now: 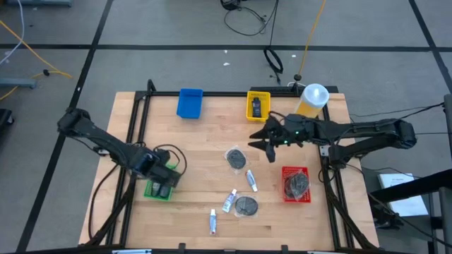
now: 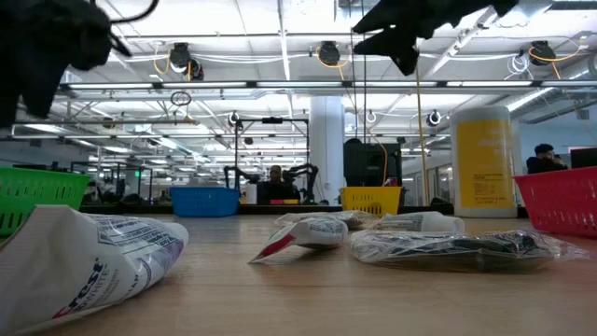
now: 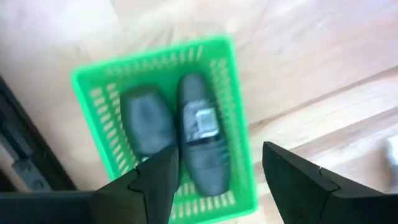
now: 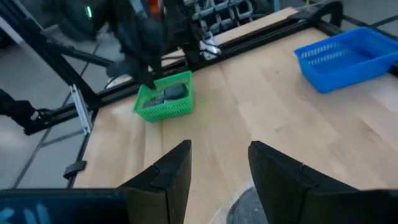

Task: Pick & Place Travel size toiletries
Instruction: Put the hairbrush into the red basket

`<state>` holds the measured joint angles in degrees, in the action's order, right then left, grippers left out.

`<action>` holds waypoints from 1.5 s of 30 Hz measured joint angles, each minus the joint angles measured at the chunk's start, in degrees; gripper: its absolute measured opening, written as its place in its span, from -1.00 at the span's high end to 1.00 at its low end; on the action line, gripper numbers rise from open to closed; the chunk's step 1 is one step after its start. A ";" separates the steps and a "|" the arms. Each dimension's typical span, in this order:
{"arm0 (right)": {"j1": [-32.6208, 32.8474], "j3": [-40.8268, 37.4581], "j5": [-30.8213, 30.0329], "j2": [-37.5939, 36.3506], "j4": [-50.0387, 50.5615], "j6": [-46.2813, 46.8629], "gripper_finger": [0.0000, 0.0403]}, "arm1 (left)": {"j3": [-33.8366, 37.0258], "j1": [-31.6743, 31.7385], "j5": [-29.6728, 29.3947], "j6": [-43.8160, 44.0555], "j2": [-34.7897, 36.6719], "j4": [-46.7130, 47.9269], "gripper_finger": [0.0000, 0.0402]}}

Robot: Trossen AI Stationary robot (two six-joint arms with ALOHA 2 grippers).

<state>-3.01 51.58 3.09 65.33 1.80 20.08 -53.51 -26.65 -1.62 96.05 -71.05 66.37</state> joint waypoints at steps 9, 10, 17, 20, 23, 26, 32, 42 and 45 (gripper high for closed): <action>0.71 4.43 -0.17 8.86 1.25 -2.90 0.25 | -0.45 0.34 -20.41 -1.68 11.28 -1.96 -0.09; 0.53 4.45 -0.23 9.43 2.70 -2.85 0.25 | -0.45 0.54 -21.87 -2.33 11.83 -2.65 -0.09; 0.47 4.47 -1.52 13.88 15.31 -7.51 0.25 | -0.45 4.06 -27.34 -11.29 12.82 -8.86 -0.09; 0.59 4.10 -1.44 16.45 17.25 -11.53 0.25 | -0.45 6.39 -27.87 -15.49 12.85 -10.85 -0.09; 0.76 2.95 -1.42 18.87 17.40 -14.19 0.25 | -0.45 8.66 -27.77 -17.98 12.75 -11.89 -0.09; 1.49 2.38 -1.45 20.73 16.66 -18.98 0.23 | -0.45 10.46 -27.54 -20.35 12.77 -13.50 -0.09; 3.32 2.02 -1.46 22.90 13.31 -26.35 0.06 | -0.45 12.79 -26.86 -22.77 12.67 -14.21 -0.09; 2.58 2.08 -1.59 27.93 8.92 -24.87 -0.26 | -0.45 13.57 -26.84 -23.40 12.43 -14.21 -0.09; 2.64 1.86 -1.53 30.20 7.71 -24.27 -0.27 | -0.45 13.57 -26.84 -23.40 12.42 -14.21 -0.09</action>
<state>-0.37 53.45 1.57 95.53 9.51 -4.20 -53.95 -13.08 -28.47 72.64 -58.63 52.16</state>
